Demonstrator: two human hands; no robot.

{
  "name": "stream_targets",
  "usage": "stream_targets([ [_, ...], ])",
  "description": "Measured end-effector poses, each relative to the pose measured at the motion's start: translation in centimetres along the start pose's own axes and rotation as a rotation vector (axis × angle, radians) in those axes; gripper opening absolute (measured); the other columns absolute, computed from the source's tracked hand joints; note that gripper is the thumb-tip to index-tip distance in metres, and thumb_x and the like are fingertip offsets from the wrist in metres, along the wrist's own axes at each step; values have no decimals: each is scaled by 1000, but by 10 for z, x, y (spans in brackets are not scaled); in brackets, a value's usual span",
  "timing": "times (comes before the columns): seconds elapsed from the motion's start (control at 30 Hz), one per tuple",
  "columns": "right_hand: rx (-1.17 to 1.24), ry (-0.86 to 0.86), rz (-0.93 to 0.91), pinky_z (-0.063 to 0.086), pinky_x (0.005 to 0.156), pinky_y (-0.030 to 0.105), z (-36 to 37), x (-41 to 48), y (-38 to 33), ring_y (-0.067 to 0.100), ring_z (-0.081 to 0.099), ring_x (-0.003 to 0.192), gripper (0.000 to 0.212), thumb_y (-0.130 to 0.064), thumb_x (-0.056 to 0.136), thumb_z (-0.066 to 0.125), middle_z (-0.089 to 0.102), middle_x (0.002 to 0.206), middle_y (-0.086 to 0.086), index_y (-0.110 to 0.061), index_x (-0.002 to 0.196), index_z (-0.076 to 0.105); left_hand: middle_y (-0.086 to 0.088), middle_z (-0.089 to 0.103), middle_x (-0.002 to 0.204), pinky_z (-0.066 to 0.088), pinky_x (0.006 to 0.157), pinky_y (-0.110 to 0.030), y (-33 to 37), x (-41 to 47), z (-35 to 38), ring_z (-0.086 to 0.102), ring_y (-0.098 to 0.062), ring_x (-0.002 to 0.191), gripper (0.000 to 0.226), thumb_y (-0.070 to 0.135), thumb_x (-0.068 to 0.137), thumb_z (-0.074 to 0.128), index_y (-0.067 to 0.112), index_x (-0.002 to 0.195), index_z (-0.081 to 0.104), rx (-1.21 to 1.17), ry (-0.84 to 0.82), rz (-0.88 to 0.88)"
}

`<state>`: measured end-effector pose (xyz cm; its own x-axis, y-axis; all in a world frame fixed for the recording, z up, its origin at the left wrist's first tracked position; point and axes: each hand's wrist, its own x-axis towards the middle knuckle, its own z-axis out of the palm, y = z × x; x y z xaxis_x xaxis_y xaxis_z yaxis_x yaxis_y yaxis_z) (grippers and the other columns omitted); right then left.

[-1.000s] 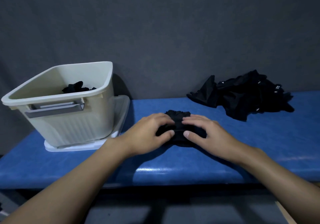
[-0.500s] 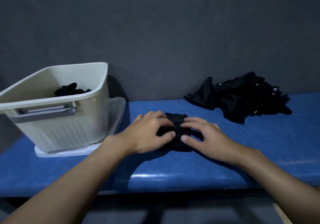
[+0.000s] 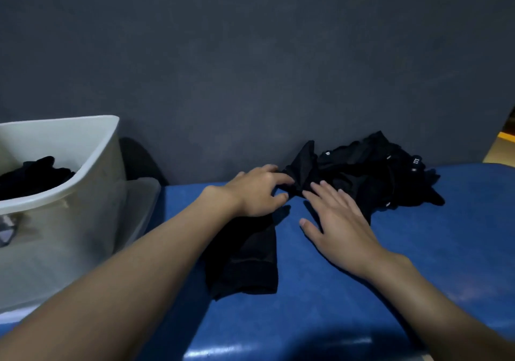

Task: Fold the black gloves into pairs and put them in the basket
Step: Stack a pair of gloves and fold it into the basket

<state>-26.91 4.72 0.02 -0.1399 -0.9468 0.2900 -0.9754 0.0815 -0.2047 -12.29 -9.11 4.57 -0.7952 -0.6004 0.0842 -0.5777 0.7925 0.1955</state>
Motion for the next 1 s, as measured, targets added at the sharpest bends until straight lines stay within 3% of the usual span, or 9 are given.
stream_targets([
  [0.07, 9, -9, 16, -7, 121, 30, 0, 1, 4, 6, -6, 150, 61, -48, 101, 36, 9, 164, -7, -23, 155, 21, -1, 24, 163, 24, 118, -52, -6, 14, 5, 15, -14, 152, 51, 41, 99, 51, 41, 148, 39, -6, -63, 4],
  [0.2, 22, -26, 21, -8, 122, 31, 1, 3, 8, 5, -8, 149, 61, -48, 101, 35, 7, 164, -8, -23, 155, 20, 7, 36, 157, 32, 114, -51, -18, 28, 16, 32, -15, 145, 57, 39, 97, 54, 31, 151, 38, 24, -110, 39],
  [0.33, 15, -15, 11, -8, 122, 33, 2, 2, 7, 5, -8, 149, 62, -47, 101, 36, 7, 164, -8, -24, 155, 19, 6, 36, 157, 30, 116, -48, -21, 29, 17, 33, -16, 145, 55, 36, 98, 53, 23, 150, 42, 10, -64, 47],
  [0.57, 60, 175, -37, 9, 117, 32, -4, 5, -5, 10, 12, 145, 53, -41, 97, 48, 20, 160, -8, -28, 147, 38, 7, 54, 134, 43, 105, -45, -18, 14, -8, 55, -14, 118, 50, 26, 91, 67, 18, 139, 55, -65, 222, 167],
  [0.7, 108, 243, -75, 10, 116, 33, -5, 8, -16, 15, 11, 143, 47, -40, 96, 52, 20, 160, -5, -32, 142, 46, 6, 63, 114, 49, 95, -45, -11, 3, -22, 62, -14, 104, 36, 15, 87, 69, 14, 122, 67, -115, 401, 248],
  [0.87, 218, 319, -124, 11, 114, 33, -9, 8, -31, 9, 18, 142, 45, -39, 96, 51, 31, 156, -9, -27, 139, 51, 7, 67, 104, 51, 89, -31, -2, -12, -38, 64, -11, 96, 26, 9, 87, 68, 13, 112, 71, -160, 500, 280],
  [1.0, 433, 386, -112, 25, 114, 31, -18, 8, -41, 4, 36, 134, 42, -31, 97, 52, 44, 146, -10, -19, 137, 54, 12, 65, 105, 42, 90, -9, 5, -26, -49, 59, 1, 100, 31, 7, 88, 68, 13, 119, 68, -259, 555, 235],
])
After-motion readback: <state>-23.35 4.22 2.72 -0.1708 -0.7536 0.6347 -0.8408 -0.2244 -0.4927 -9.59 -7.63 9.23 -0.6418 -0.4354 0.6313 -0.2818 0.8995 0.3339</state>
